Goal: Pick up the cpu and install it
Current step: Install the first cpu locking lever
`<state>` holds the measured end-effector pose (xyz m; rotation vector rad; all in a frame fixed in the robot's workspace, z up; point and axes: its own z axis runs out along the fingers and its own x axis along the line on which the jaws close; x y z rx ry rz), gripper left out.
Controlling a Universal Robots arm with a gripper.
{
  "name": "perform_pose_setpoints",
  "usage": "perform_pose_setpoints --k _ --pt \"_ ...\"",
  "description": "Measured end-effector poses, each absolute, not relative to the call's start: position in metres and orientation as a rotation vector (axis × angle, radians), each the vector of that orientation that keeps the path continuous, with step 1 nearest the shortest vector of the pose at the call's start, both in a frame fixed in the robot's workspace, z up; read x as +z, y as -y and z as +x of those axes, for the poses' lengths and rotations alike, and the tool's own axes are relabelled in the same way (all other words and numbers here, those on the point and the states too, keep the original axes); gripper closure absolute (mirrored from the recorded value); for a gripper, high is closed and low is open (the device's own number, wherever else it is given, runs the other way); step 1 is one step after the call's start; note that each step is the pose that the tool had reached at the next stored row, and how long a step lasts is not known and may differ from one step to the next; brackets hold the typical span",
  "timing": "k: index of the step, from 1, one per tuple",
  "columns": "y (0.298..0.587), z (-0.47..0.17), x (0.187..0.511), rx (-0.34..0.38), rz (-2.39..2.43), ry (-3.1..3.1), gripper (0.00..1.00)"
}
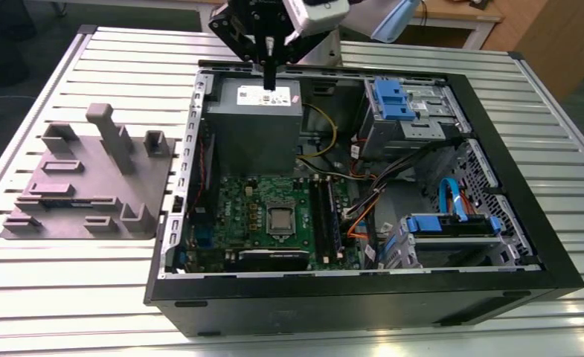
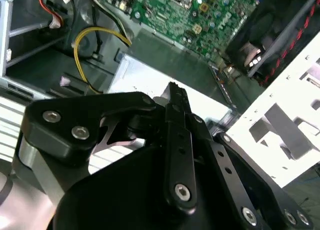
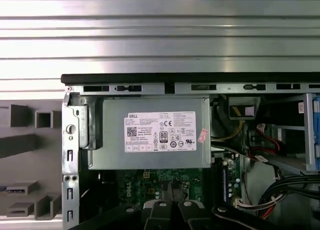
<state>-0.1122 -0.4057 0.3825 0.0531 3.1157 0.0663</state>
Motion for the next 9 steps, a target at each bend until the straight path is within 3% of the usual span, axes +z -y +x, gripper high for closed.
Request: perform_pose_setpoints --k 9 --pt "0.418 -0.104 0.368 0.066 0.047 -3.116 0.90"
